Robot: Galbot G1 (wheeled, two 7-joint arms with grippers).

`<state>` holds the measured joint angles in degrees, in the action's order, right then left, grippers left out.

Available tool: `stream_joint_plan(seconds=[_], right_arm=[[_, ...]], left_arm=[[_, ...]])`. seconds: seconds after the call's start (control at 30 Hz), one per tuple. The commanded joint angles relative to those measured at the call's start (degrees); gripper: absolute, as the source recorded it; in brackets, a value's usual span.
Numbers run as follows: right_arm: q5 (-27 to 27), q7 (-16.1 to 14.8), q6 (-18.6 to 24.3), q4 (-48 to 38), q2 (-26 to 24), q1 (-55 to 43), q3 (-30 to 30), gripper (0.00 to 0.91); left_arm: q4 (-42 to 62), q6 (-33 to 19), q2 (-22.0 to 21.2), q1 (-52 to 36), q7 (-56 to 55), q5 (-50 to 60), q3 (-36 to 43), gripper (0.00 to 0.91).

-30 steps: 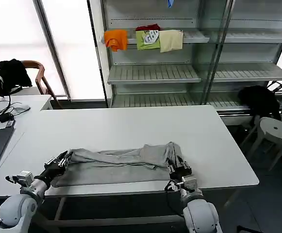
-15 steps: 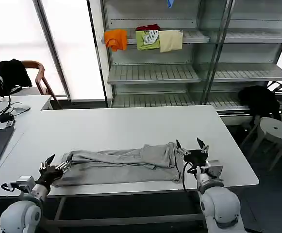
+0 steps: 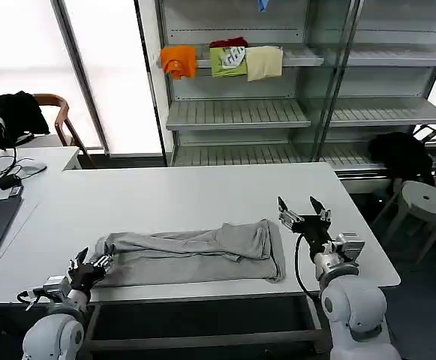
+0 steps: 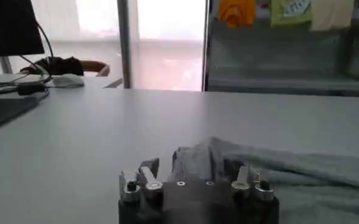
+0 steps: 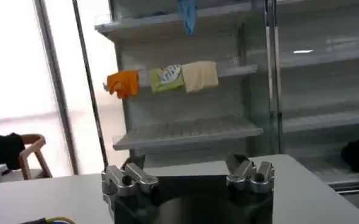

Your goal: Fold and organize the clothes.

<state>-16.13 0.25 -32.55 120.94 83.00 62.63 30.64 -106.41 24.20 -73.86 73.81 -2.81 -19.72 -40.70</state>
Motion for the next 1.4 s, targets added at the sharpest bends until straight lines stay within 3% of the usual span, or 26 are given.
stream_joint_plan(seconds=[0.03,0.43,0.67,0.77,1.1,1.27,1.4], right_arm=[[-1.26,0.1,-0.09,-0.46,-0.42,-0.63,0.71,0.907],[-0.38,0.29,0.1,-0.93,-0.73,-0.53,0.79,0.907],[-0.35,0.44,0.28,-1.13,-1.19,-0.31,1.17,0.907],[-0.37,0.48,0.4,-1.17,-1.55,-0.22,1.27,0.907],[1.32,0.43,1.67,-3.79,-1.74,-0.76,0.15,0.907],[5.91,-0.57,5.43,-9.18,-2.94,-2.3,-2.67,0.907],[8.91,-0.87,8.41,-13.9,-2.79,-3.66,-4.27,0.907]], left_arm=[[2.18,0.69,-1.21,-0.55,-1.33,1.17,0.7,0.02],[2.66,0.82,-1.52,-1.25,0.75,1.07,1.31,0.01],[3.33,-6.3,-0.8,-2.31,3.3,4.54,-0.41,0.0],[2.71,-10.13,1.03,-3.24,5.7,7.57,-3.33,0.0],[4.11,-13.51,14.7,-8.81,19.94,26.66,-17.01,0.0],[8.34,-13.51,20.75,-12.65,23.72,27.72,-19.87,0.0],[8.76,-12.7,21.6,-14.38,23.31,25.62,-19.89,0.0]])
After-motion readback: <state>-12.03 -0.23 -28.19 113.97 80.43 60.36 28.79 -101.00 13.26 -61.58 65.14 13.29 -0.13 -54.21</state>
